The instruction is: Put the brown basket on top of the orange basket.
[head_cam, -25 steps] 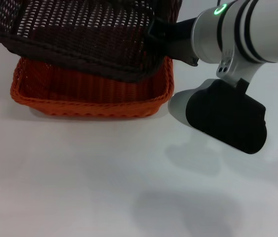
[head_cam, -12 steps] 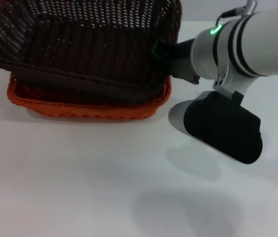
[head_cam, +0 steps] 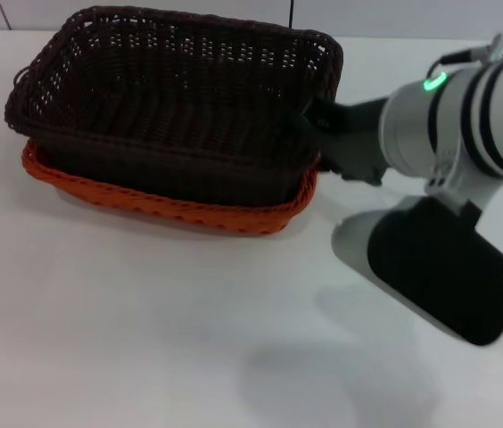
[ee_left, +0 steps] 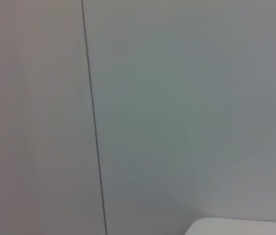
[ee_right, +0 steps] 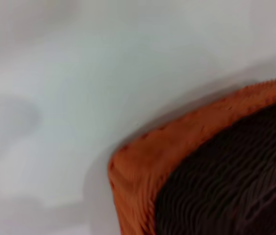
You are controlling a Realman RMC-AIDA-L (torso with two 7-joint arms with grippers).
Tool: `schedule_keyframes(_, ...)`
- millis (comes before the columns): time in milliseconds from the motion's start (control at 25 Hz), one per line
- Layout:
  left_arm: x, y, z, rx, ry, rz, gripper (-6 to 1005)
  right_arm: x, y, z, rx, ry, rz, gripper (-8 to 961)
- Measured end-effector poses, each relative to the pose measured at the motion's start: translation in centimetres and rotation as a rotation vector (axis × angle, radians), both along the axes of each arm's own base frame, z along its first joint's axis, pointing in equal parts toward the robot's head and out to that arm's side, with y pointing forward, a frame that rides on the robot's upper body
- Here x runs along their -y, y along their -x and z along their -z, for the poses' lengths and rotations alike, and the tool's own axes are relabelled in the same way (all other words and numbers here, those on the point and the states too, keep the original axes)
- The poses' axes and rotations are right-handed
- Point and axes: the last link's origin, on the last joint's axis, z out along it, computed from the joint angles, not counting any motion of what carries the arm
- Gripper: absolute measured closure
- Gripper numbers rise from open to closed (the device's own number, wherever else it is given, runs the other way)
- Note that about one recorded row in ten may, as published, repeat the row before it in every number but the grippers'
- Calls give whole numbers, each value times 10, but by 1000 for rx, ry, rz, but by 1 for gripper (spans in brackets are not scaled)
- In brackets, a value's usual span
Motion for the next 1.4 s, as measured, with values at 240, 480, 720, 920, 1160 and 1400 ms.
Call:
schedule_keyframes(240,-2,-1,1,-3,11,5,186,32,-2,1,-50,68,13,367)
schedule_keyframes(480,-2,-2,2,-10,23,10,186,65,7,14,-195,177,32,346)
schedule_keyframes(720,0,-3,4,-17,30,19,186,31,39,5,-708,-2,125,347)
schedule_keyframes(920,4,-1,-1,-16,3,20,186,-20,24,-23,-1202,-220,354,347)
schedule_keyframes(1160,5,-1,-4,-19,-12,22,186,-43,-45,-57,-1806,-426,530,347)
schedule_keyframes(1400,4,-2,-6,-25,-19,28,186,-29,-142,-72,-2214,-544,453,346)
